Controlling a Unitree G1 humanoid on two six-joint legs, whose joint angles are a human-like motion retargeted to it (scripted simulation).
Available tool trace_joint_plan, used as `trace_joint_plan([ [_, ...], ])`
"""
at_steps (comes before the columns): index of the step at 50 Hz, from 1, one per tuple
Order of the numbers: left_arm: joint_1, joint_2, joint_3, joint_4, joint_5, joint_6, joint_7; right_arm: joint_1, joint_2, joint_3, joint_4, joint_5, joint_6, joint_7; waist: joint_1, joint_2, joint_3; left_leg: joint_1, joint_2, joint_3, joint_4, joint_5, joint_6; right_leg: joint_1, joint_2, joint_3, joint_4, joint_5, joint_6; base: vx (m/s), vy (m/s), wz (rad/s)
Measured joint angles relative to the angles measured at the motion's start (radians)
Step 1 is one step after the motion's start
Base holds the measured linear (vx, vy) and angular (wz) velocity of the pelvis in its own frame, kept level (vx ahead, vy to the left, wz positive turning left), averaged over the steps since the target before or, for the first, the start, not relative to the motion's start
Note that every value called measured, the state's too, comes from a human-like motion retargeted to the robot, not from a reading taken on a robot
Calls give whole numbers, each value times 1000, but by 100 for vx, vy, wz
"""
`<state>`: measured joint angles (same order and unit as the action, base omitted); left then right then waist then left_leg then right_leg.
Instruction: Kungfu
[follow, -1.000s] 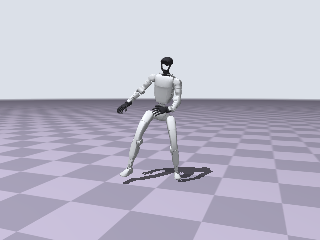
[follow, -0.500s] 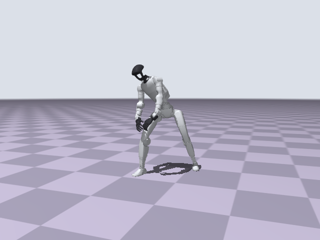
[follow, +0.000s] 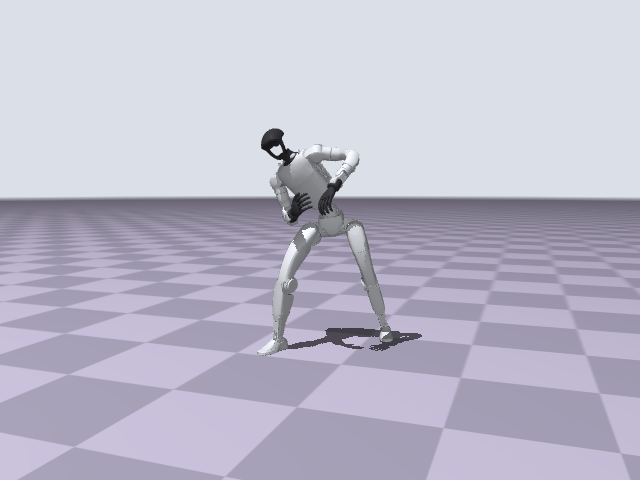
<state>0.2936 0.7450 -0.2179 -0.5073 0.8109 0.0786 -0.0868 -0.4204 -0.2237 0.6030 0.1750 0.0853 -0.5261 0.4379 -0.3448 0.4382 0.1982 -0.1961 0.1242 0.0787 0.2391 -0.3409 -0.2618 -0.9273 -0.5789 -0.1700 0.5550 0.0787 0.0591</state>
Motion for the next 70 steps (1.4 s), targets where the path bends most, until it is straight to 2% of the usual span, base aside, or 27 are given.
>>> trace_joint_plan([
  [4, -17, -33, -20, 52, 46, 10, -18, 19, -24, -22, 47, 35, -8, 54, -17, -17, -3, 16, -5, -7, -32, -8, 0, 27, -27, -44, -26, 25, -2, -1, 5, 14],
  [8, -72, -96, 2, 155, -27, -68, -53, 25, -53, -78, 73, 37, -6, 101, -50, -7, 8, 22, 29, 4, -47, -26, 0, 28, -11, -131, -30, 54, -11, 0, -3, -38],
  [12, -150, -154, 57, 279, -156, -153, -98, 49, -67, -148, 98, 73, -18, 99, -106, 17, -2, 18, 67, 49, -67, -10, 0, 11, -1, -228, 9, -42, -98, 4, -18, -37],
  [15, -234, -189, 113, 369, -265, -191, -120, 106, -59, -229, 124, 89, 4, 97, -139, 28, -25, 24, 101, 90, -67, 50, 0, 0, 1, -265, 77, -110, -117, 10, -47, -26],
  [18, -333, -211, 179, 457, -396, -233, -80, 162, -46, -323, 130, 144, 24, 82, -163, 11, -50, 46, 145, 126, -38, 211, 0, -23, 72, -221, 124, -175, -146, 14, -71, -74],
  [20, -398, -235, 217, 514, -499, -265, -20, 194, -32, -383, 118, 207, 34, 60, -168, -26, -73, 67, 159, 133, -2, 388, 0, -31, 141, -167, 146, -236, -157, 14, -103, -144],
  [23, -528, -277, 220, 605, -740, -354, 52, 227, -25, -460, 55, 353, 59, -4, -161, -99, -72, 86, 257, 99, 154, 669, 0, 63, 316, -116, 115, -311, -160, 22, -100, -215],
  [25, -632, -319, 205, 663, -924, -402, 80, 241, -36, -510, -16, 442, 70, -47, -139, -154, -59, 59, 236, -38, 331, 808, 37, 168, 432, -86, 43, -317, -166, 32, -77, -286],
  [27, -724, -380, 199, 701, -1106, -421, 91, 232, -72, -565, -90, 515, 80, -82, -114, -246, -86, 28, -3, -165, 462, 727, 0, 234, 440, 31, 2, -313, -129, 47, -27, -296],
  [28, -767, -411, 198, 722, -1199, -419, 87, 223, -89, -595, -128, 552, 90, -97, -102, -284, -93, 11, -100, -172, 537, 663, 0, 271, 443, 84, -11, -315, -108, 57, -16, -285],
  [30, -831, -477, 197, 742, -1363, -416, 62, 196, -106, -638, -198, 615, 102, -130, -114, -334, -106, -44, -142, -101, 635, 556, 0, 349, 460, 132, -50, -314, -90, 58, -38, -248],
  [33, -868, -526, 202, 736, -1554, -419, 6, 149, -109, -661, -303, 685, 87, -196, -143, -342, -113, -139, 28, -24, 718, 353, 11, 496, 609, 148, -176, -277, -135, 59, -73, -259],
  [34, -876, -536, 197, 728, -1600, -416, -11, 131, -108, -665, -335, 700, 76, -216, -154, -344, -113, -173, 73, 8, 731, 299, 40, 541, 648, 170, -210, -268, -145, 62, -52, -274],
  [35, -884, -545, 190, 719, -1642, -411, -28, 111, -108, -669, -367, 712, 65, -235, -166, -349, -113, -208, 105, 45, 737, 251, 79, 581, 676, 200, -238, -261, -149, 62, -36, -273],
  [37, -895, -560, 173, 699, -1712, -387, -67, 80, -99, -676, -425, 730, 49, -267, -179, -362, -120, -272, 89, 40, 694, 205, 103, 653, 722, 279, -277, -257, -166, 59, -26, -277],
  [40, -893, -592, 136, 673, -1784, -359, -132, 56, -75, -689, -496, 749, 31, -305, -192, -380, -134, -351, 68, 5, 548, 185, 119, 744, 777, 407, -306, -269, -189, 67, -20, -274],
  [45, -845, -696, 34, 638, -1901, -306, -253, 83, -35, -693, -606, 815, 0, -371, -183, -368, -131, -402, 117, -86, 175, 264, 184, 844, 830, 582, -286, -322, -196, 64, 4, -286],
  [50, -772, -804, -78, 611, -2057, -238, -392, 178, -12, -647, -688, 885, -17, -370, -180, -360, -117, -347, 206, -38, -43, 266, 328, 891, 798, 731, -212, -403, -166, 68, 41, -266],
  [52, -744, -833, -119, 604, -2091, -245, -394, 221, -14, -620, -703, 906, -19, -372, -188, -345, -111, -313, 237, 48, -22, 268, 325, 910, 770, 766, -195, -435, -128, 80, 67, -205],
  [53, -731, -845, -142, 599, -2104, -261, -386, 244, -24, -608, -714, 924, -23, -376, -189, -330, -105, -299, 253, 81, 12, 280, 288, 915, 755, 774, -183, -451, -94, 79, 71, -187],
  [55, -704, -854, -180, 585, -2111, -295, -363, 286, -54, -602, -735, 954, -42, -384, -195, -291, -98, -272, 307, 188, 72, 374, 216, 909, 719, 726, -165, -467, 0, 93, 83, -147],
  [57, -678, -827, -184, 545, -2095, -316, -349, 334, -94, -615, -773, 961, -75, -384, -193, -239, -91, -423, 291, -15, 294, 298, 130, 864, 660, 564, -149, -436, 98, 78, 85, -147],
  [59, -671, -772, -142, 505, -2055, -329, -342, 339, -118, -588, -789, 904, -96, -394, -146, -243, -76, -402, 277, 28, 341, 243, 94, 834, 554, 421, -130, -390, 154, 50, 95, -159],
  [61, -654, -702, -83, 456, -1994, -355, -340, 313, -133, -555, -787, 831, -121, -423, -138, -227, -64, -436, 272, 19, 425, 180, 76, 839, 490, 248, -144, -341, 180, 31, 76, -12],
  [63, -612, -639, -17, 411, -1907, -373, -340, 277, -149, -522, -786, 783, -122, -444, -87, -231, -83, -465, 227, 7, 482, 150, 71, 864, 447, 178, -171, -303, 200, 32, 51, 49],
  [67, -521, -468, 86, 305, -1728, -421, -275, 158, -176, -493, -781, 648, -127, -471, 63, -280, -167, -517, 98, -28, 497, 152, 74, 986, 375, 20, -293, -272, 191, 35, 42, 182],
  [70, -452, -293, 242, 234, -1562, -396, -200, -37, -209, -488, -731, 462, -88, -570, 206, -349, -239, -576, 24, -42, 478, 180, 98, 1080, 380, -148, -394, -249, 203, 6, -2, 271],
])
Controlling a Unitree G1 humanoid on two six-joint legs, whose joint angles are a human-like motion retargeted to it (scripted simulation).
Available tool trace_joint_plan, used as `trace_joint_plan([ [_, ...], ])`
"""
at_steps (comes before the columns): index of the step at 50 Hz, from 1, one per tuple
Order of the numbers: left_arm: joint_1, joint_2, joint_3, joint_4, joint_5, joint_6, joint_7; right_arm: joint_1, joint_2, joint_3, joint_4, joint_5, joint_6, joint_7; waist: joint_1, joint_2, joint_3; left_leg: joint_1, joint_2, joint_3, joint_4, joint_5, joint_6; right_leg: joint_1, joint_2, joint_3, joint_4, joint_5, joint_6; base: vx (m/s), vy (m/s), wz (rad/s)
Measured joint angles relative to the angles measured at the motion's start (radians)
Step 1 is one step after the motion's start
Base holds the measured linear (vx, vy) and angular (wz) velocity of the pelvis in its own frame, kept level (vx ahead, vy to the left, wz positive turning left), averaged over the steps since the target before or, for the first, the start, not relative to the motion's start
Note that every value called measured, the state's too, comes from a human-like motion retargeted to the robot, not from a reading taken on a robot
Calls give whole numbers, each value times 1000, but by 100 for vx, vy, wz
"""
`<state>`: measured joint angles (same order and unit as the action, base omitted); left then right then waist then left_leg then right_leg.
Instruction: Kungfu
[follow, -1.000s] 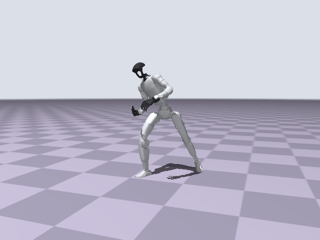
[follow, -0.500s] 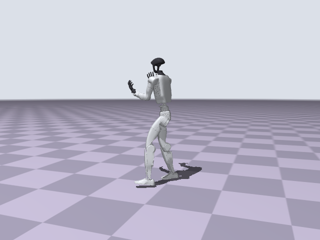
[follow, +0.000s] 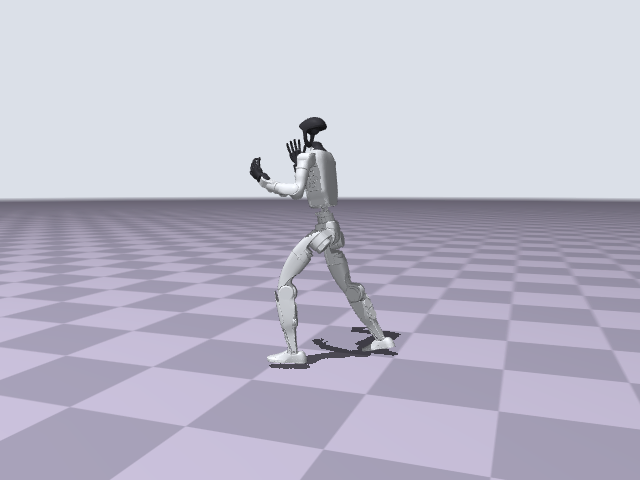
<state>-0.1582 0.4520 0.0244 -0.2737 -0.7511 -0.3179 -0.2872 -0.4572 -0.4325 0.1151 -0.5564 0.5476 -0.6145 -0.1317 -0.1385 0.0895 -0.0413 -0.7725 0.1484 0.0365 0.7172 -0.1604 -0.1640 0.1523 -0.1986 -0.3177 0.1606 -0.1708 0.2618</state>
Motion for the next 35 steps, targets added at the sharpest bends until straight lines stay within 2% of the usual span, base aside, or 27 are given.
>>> trace_joint_plan([
  [3, 99, 185, 286, 41, 227, 37, 46, -208, -109, -94, 168, -159, 51, 5, 231, -91, -57, -49, -12, 12, -14, 25, 15, 8, 22, -63, -31, 9, 0, 9, -22, 162],
  [5, 134, 331, 496, 195, 538, -12, 166, -360, -204, -188, 431, -294, 11, 134, 415, -166, -33, -56, -13, 29, -15, 33, 31, 15, 19, -64, -28, 2, 0, 0, -43, 88],
  [6, 123, 418, 577, 362, 800, -63, 324, -482, -246, -176, 658, -421, -36, 171, 469, -188, 2, -53, -21, 34, -16, 35, 38, 26, 14, -68, -25, -9, 0, -16, -39, 81],
  [7, 107, 501, 642, 557, 1084, -76, 503, -605, -273, -146, 901, -588, -74, 164, 510, -203, 29, -51, -29, 36, -18, 38, 43, 37, 13, -72, -24, -21, -1, -21, -31, 93],
  [8, 77, 576, 675, 811, 1408, -18, 725, -730, -267, -78, 1176, -834, -90, 71, 525, -202, 40, -50, -36, 30, -21, 43, 43, 49, 18, -80, -26, -36, -3, -11, -17, 94],
  [9, -3, 621, 684, 1106, 1649, 165, 905, -854, -258, 13, 1451, -1068, 7, -34, 532, -197, 40, -49, -41, 25, -24, 50, 42, 60, 23, -88, -28, -49, -6, -1, -4, 93],
  [10, -109, 650, 679, 1423, 1847, 410, 1063, -977, -247, 114, 1726, -1296, 162, -146, 534, -191, 35, -49, -46, 20, -27, 58, 39, 71, 29, -96, -31, -61, -8, 6, 3, 93],
  [11, -211, 687, 678, 1671, 1948, 563, 908, -1047, -233, 156, 1897, -1413, 404, -117, 525, -196, 33, -51, -53, 15, -33, 66, 37, 78, 34, -104, -34, -69, -8, 8, 4, 100],
  [12, -275, 728, 658, 1864, 1983, 651, 759, -1098, -215, 167, 2042, -1513, 586, -109, 517, -200, 33, -52, -61, 7, -39, 74, 35, 87, 41, -113, -38, -74, -7, 8, -1, 114],
  [13, -259, 776, 601, 1946, 1888, 610, 623, -1109, -190, 120, 2133, -1583, 652, -140, 510, -202, 38, -53, -73, -4, -50, 84, 34, 95, 51, -122, -42, -72, -3, 5, -12, 119],
  [14, -246, 796, 592, 1974, 1781, 552, 623, -1103, -192, 102, 2148, -1579, 593, -148, 507, -205, 43, -51, -84, -21, -66, 99, 29, 100, 65, -129, -45, -65, -1, -1, -23, 120],
  [15, -236, 802, 605, 1974, 1668, 486, 691, -1090, -209, 100, 2125, -1539, 472, -145, 506, -210, 48, -48, -94, -41, -84, 116, 22, 103, 80, -135, -46, -56, 0, -9, -26, 90],
  [16, -223, 790, 630, 1936, 1625, 332, 735, -1065, -223, 90, 2090, -1533, 368, -211, 521, -216, 52, -44, -95, -49, -99, 128, 12, 99, 88, -129, -43, -51, 0, -11, -22, 58],
  [17, -206, 778, 654, 1904, 1594, 203, 789, -1041, -232, 80, 2066, -1542, 280, -300, 536, -221, 54, -40, -94, -55, -112, 137, 5, 95, 94, -124, -40, -47, 0, -8, -14, 17],
  [18, -180, 766, 679, 1882, 1588, 124, 862, -1020, -232, 67, 2064, -1580, 225, -435, 550, -228, 51, -37, -89, -53, -118, 142, 1, 92, 95, -121, -39, -46, 0, -5, -8, 1],
  [20, -145, 739, 739, 1869, 1692, 88, 1004, -999, -222, 41, 2073, -1685, 146, -626, 565, -230, 50, -39, -84, -49, -118, 150, 2, 95, 98, -134, -43, -45, 0, -3, -3, 3],
  [22, -130, 729, 768, 1867, 1772, 134, 1038, -983, -218, 48, 2064, -1682, 142, -545, 551, -233, 46, -43, -86, -56, -117, 164, 9, 94, 114, -133, -43, -40, 0, -2, -13, 23],
  [25, -133, 702, 786, 1811, 1781, 133, 1041, -952, -204, 31, 2032, -1652, 221, -475, 539, -231, 35, -52, -71, -63, -115, 180, 23, 79, 140, -116, -37, -27, 0, -2, -7, 0],
  [27, -152, 682, 780, 1742, 1738, 55, 1062, -937, -197, 45, 2011, -1660, 196, -484, 541, -230, 28, -52, -55, -62, -112, 179, 24, 74, 145, -110, -37, -19, 0, -2, -3, -38],
  [30, -202, 654, 726, 1585, 1618, -123, 1052, -916, -186, 55, 1968, -1688, 114, -543, 544, -233, 28, -44, -35, -57, -111, 171, 23, 71, 147, -100, -38, -10, 0, 0, -5, -39],
  [33, -290, 621, 611, 1371, 1452, -276, 960, -895, -165, 76, 1896, -1681, 55, -533, 526, -237, 25, -39, -26, -51, -107, 164, 28, 70, 146, -88, -39, -4, 0, 3, -5, -31],
  [35, -363, 601, 503, 1198, 1340, -344, 848, -880, -145, 98, 1824, -1664, 33, -492, 511, -236, 23, -33, -13, -43, -105, 155, 32, 68, 146, -81, -39, 0, 0, 1, -6, -47],
])
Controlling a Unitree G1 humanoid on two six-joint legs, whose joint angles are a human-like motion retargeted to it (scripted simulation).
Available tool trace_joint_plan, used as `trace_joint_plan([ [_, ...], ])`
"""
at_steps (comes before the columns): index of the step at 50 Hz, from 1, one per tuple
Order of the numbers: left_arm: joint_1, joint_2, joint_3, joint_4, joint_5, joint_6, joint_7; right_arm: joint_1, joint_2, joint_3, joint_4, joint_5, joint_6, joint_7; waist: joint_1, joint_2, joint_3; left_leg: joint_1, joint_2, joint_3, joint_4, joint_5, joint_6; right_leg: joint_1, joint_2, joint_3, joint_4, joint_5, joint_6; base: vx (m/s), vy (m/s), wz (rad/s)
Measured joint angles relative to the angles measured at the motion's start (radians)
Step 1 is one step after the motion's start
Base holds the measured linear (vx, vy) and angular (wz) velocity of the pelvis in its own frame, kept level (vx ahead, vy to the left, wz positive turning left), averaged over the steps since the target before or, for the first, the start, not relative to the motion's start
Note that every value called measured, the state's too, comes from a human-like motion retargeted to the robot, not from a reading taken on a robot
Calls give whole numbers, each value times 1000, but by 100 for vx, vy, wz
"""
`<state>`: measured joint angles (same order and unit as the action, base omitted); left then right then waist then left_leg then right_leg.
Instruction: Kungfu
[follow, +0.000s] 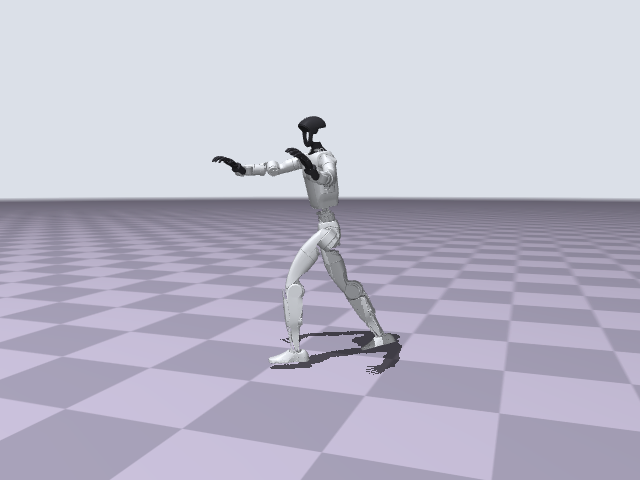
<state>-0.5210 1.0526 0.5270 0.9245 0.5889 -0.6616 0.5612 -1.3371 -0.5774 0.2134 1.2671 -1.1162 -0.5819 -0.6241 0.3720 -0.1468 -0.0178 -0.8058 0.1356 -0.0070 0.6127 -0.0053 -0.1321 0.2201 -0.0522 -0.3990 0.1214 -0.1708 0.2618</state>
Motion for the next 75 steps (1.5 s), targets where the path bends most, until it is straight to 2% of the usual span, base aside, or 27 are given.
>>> trace_joint_plan([
  [5, -142, -36, -267, -356, -59, -55, -244, 35, 93, 93, -235, -28, -29, 95, -66, 26, -11, 18, 39, 23, 13, -7, 10, -20, -14, 33, 9, 22, 0, -3, 0, -76],
  [10, -187, -79, -488, -496, -74, -58, -328, 59, 186, 217, -477, -112, 20, 136, -162, 82, 0, 68, 83, 48, 6, -6, 13, -63, -40, 108, 28, 60, 0, -16, 3, -129],
  [13, -141, -107, -507, -542, -191, -112, -426, 88, 224, 256, -598, -104, 53, 105, -197, 112, 9, 117, 142, 78, -17, -11, -3, -116, -51, 166, 37, 97, 0, -24, 4, -204],
  [15, -89, -119, -480, -587, -262, -149, -478, 127, 262, 267, -650, -53, 4, 37, -206, 139, 15, 152, 200, 103, -36, -13, -20, -160, -46, 201, 39, 124, 0, -32, -10, -242],
  [17, -29, -114, -444, -638, -299, -168, -485, 160, 278, 267, -685, -69, -79, 49, -213, 170, 19, 191, 257, 137, -66, -11, -37, -207, -42, 221, 38, 151, 0, -34, -2, -245],
  [20, 79, -107, -415, -708, -332, -155, -498, 202, 300, 283, -713, -77, -98, 83, -252, 195, 26, 276, 277, 230, -113, -21, -34, -267, -104, 238, 50, 149, 0, -34, 13, -207],
  [23, 168, -101, -394, -763, -336, -128, -524, 236, 315, 316, -740, -56, -110, 121, -317, 212, 32, 359, 303, 298, -182, -7, -50, -302, -182, 51, 80, 165, -142, -37, -15, -171],
  [24, 191, -107, -385, -777, -332, -121, -540, 250, 315, 326, -753, -44, -110, 137, -340, 217, 31, 376, 319, 314, -197, -1, -57, -310, -190, -15, 84, 155, -156, -41, -40, -159],
  [25, 214, -117, -375, -792, -328, -114, -558, 264, 312, 336, -768, -30, -108, 155, -365, 221, 31, 390, 335, 327, -210, 5, -63, -317, -190, -68, 88, 130, -156, -42, -56, -130],
  [27, 246, -155, -373, -811, -314, -105, -588, 316, 299, 345, -809, -4, -105, 194, -424, 231, 39, 419, 356, 327, -244, 34, -70, -370, -165, 20, 154, 79, -113, -35, -58, -87],
  [29, 256, -211, -404, -813, -280, -105, -589, 393, 281, 336, -845, 11, -113, 228, -482, 251, 65, 445, 393, 297, -285, 81, -90, -447, -121, 110, 258, 39, -103, -36, -60, -63],
  [32, 248, -315, -506, -760, -187, -114, -562, 546, 249, 320, -867, 23, -143, 249, -539, 259, 97, 482, 428, 243, -337, 146, -130, -512, -127, 52, 385, -61, -136, -50, -69, -72],
  [35, 211, -468, -634, -567, -56, -148, -548, 734, 220, 297, -800, -4, -203, 182, -630, 229, 89, 496, 359, 191, -411, 210, -130, -605, -208, 27, 533, -154, -124, -39, -40, 0],
  [38, 145, -742, -678, -138, 193, -205, -450, 891, 257, 261, -579, -168, -294, 8, -690, 225, 80, 525, 354, 163, -475, 203, -130, -704, -228, 43, 671, -235, -148, -42, -53, -31],
  [41, 80, -938, -714, 176, 340, -153, -315, 942, 269, 216, -407, -285, -347, -31, -780, 258, 148, 542, 405, 310, -531, 173, -130, -768, -215, 42, 753, -282, -178, -57, -17, -23],
  [43, 50, -1004, -749, 260, 357, -125, -266, 962, 250, 192, -366, -305, -360, -25, -852, 281, 190, 531, 403, 385, -560, 186, -130, -816, -225, 46, 795, -301, -189, -45, 13, 17],
  [46, 15, -1055, -796, 290, 395, -108, -196, 1005, 217, 162, -386, -303, -359, -63, -911, 315, 243, 512, 424, 332, -558, 207, -130, -847, -197, 52, 822, -320, -211, -27, -14, -20],
  [50, -15, -1064, -868, 257, 468, -119, -180, 1118, 198, 106, -445, -240, -358, -124, -896, 349, 297, 525, 498, 353, -539, 215, -111, -832, -125, 36, 797, -316, -248, -16, -9, -41],
  [53, -25, -1073, -902, 248, 474, -143, -265, 1209, 195, 68, -494, -140, -350, -126, -853, 358, 297, 518, 494, 366, -520, 220, -73, -827, -121, 40, 763, -291, -256, -9, 4, -13],
  [55, -19, -1074, -908, 226, 446, -161, -310, 1268, 205, 57, -504, -47, -334, -74, -835, 363, 289, 509, 489, 377, -507, 220, -47, -817, -121, 47, 735, -278, -252, 0, 10, 10],
  [57, -9, -1048, -902, 170, 401, -181, -342, 1325, 224, 32, -523, 118, -297, 97, -825, 362, 277, 490, 474, 373, -489, 203, -12, -807, -131, 50, 704, -273, -240, 3, 14, 23],
  [60, 9, -972, -880, 49, 360, -183, -366, 1434, 227, -23, -630, 475, -189, 513, -811, 355, 266, 472, 452, 379, -475, 179, 16, -788, -152, 52, 661, -253, -235, 5, 17, 32],
  [63, 34, -872, -832, -99, 303, -167, -375, 1586, 165, -87, -791, 845, -74, 852, -807, 348, 266, 472, 443, 413, -474, 149, -5, -762, -171, 51, 622, -218, -238, 9, 22, 37],
  [67, 62, -723, -758, -338, 148, -159, -380, 1816, 45, -199, -969, 1345, 97, 1133, -813, 343, 272, 442, 439, 439, -438, 103, -37, -719, -199, 38, 554, -166, -219, 13, 28, 52],
  [70, 66, -607, -706, -532, 7, -141, -394, 1962, 3, -305, -1026, 1643, 267, 1249, -807, 341, 278, 395, 437, 432, -383, 76, -56, -678, -219, 24, 491, -123, -188, 19, 38, 57],
  [72, 66, -536, -668, -663, -64, -115, -386, 2030, 1, -374, -1032, 1797, 351, 1263, -790, 341, 273, 355, 423, 395, -325, 56, -58, -649, -233, 31, 443, -87, -164, 24, 38, 50],
  [75, 59, -458, -601, -864, -119, -68, -364, 2084, 13, -445, -1026, 1968, 371, 1202, -759, 352, 259, 273, 383, 299, -208, 22, -55, -583, -265, 31, 358, -22, -116, 45, 68, 71],
])
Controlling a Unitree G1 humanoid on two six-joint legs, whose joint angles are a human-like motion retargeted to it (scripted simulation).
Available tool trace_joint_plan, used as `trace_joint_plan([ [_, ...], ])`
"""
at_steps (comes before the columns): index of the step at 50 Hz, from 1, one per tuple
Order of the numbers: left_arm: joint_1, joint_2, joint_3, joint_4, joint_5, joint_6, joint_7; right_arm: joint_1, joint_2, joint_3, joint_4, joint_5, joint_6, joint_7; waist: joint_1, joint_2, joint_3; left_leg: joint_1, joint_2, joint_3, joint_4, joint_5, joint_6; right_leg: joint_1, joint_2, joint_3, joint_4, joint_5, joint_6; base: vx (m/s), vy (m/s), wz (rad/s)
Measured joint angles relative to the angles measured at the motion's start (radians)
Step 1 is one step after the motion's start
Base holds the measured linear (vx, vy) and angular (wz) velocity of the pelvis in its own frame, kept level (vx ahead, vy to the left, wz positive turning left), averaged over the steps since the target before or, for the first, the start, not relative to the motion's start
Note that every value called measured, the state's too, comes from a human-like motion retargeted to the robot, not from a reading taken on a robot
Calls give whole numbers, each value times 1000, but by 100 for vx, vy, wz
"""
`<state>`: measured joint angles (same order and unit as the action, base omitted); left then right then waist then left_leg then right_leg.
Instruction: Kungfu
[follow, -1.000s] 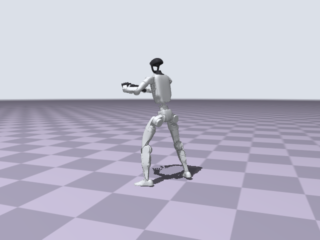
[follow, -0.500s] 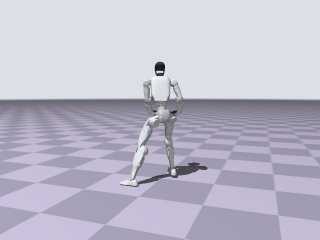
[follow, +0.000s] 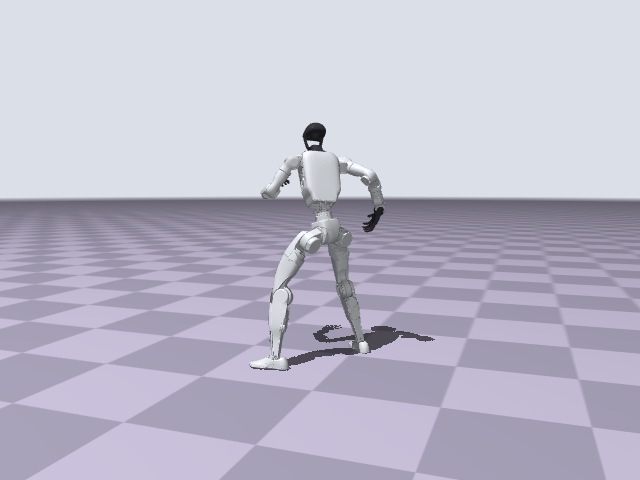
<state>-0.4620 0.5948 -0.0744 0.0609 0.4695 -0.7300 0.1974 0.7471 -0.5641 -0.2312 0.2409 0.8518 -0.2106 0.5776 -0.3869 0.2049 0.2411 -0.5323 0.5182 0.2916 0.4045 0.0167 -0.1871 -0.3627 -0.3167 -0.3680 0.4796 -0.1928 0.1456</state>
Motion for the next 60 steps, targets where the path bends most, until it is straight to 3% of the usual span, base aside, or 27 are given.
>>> trace_joint_plan([
  [3, -23, 10, 82, -180, 13, 69, 43, -68, 67, 48, 32, 29, -62, -127, 59, 32, -33, -56, -77, -88, 100, -36, -2, 88, -47, -18, -91, 75, 49, 54, 78, 91],
  [5, -41, -6, 140, -296, 12, 133, 60, -218, 146, 139, 117, -3, -52, -141, 114, 49, -67, -86, -151, -156, 159, -89, -16, 146, -83, -36, -155, 130, 78, 64, 87, 78],
  [9, -26, -43, 287, -493, -110, 198, 39, -797, 405, 317, 671, -75, 116, 42, 206, 58, -125, -110, -203, -115, 280, -194, 0, 241, -144, -106, -280, 248, 114, 58, 77, 19],
  [12, -7, -81, 376, -559, -94, 190, 107, -1135, 523, 301, 1049, -258, 308, 218, 238, 73, -131, -127, -229, -96, 360, -256, 17, 320, -166, -212, -377, 331, 109, 32, 57, 31],
  [14, -31, -88, 367, -554, -42, 186, 194, -1254, 580, 300, 1157, -196, 222, 107, 267, 71, -135, -154, -252, -109, 408, -288, 27, 370, -172, -298, -425, 375, 106, 28, 28, 66],
  [16, -36, -76, 336, -534, 4, 182, 244, -1287, 637, 260, 1170, -168, 158, 60, 310, 56, -162, -180, -261, -118, 439, -308, 29, 395, -169, -353, -457, 408, 81, 32, 11, 37],
  [21, 10, -50, 364, -483, 14, 165, 232, -1310, 705, 282, 1156, -134, 169, 84, 368, 31, -175, -192, -241, -133, 460, -331, 31, 365, -136, -344, -464, 462, -86, 22, 9, -24],
  [25, 86, -50, 446, -453, -16, 155, 252, -1290, 735, 328, 1111, -85, 144, 62, 340, 20, -175, -200, -234, -151, 461, -333, 30, 335, -123, -303, -441, 475, -142, 7, 2, -14],
  [31, 240, -148, 581, -386, -15, 139, 270, -1279, 733, 362, 963, -115, 114, 30, 331, 6, -181, -177, -207, -165, 421, -326, 20, 305, -102, -276, -414, 451, -173, -4, -11, -22],
  [36, 430, -380, 770, -284, 1, 144, 283, -1314, 686, 413, 740, -144, 115, 38, 315, 21, -181, -128, -152, -157, 325, -278, 3, 252, -68, -252, -363, 396, -213, -17, -22, -54],
  [40, 552, -541, 881, -55, -85, 128, 342, -1347, 605, 453, 479, -149, 72, 13, 297, 19, -187, -59, -99, -129, 207, -211, -20, 231, -56, -296, -314, 346, -209, -21, -35, -57],
  [43, 616, -591, 962, 220, -223, 94, 273, -1365, 499, 443, 240, -134, 10, -49, 289, -1, -200, 9, -66, -95, 110, -150, -51, 229, -42, -285, -287, 303, -130, -17, -51, -28],
  [46, 659, -579, 1025, 540, -401, 151, 79, -1383, 357, 394, -22, -113, -65, -153, 283, -36, -217, 75, -54, -60, 8, -77, -75, 210, -49, -236, -225, 218, 6, -24, -69, -13],
  [47, 671, -571, 1037, 641, -463, 186, -1, -1388, 306, 365, -107, -110, -94, -190, 281, -50, -226, 91, -56, -48, -28, -49, -75, 192, -57, -220, -191, 188, 36, -20, -63, -2],
  [51, 697, -559, 1037, 896, -759, 320, -303, -1362, 107, 163, -424, -104, -202, -354, 266, -89, -248, 140, -36, -15, -163, 59, -75, 81, -69, -181, -20, 65, 60, -22, -71, -8],
  [53, 669, -579, 1023, 957, -927, 339, -369, -1308, 17, 18, -578, -110, -265, -453, 253, -97, -255, 162, -12, -1, -220, 103, -75, 56, -73, -228, 61, 11, 54, -15, -69, -26],
  [57, 550, -603, 983, 1063, -1307, 345, -477, -1135, -101, -340, -858, -163, -404, -678, 218, -70, -242, 203, 103, 14, -294, 147, -72, 29, 23, -257, 178, -110, 15, -10, -68, -22],
  [60, 479, -592, 903, 1092, -1515, 419, -590, -1062, -129, -609, -960, -307, -445, -809, 177, -91, -237, 202, 103, 53, -339, 191, -75, -31, 7, -248, 267, -162, 7, -28, -48, 3],
])
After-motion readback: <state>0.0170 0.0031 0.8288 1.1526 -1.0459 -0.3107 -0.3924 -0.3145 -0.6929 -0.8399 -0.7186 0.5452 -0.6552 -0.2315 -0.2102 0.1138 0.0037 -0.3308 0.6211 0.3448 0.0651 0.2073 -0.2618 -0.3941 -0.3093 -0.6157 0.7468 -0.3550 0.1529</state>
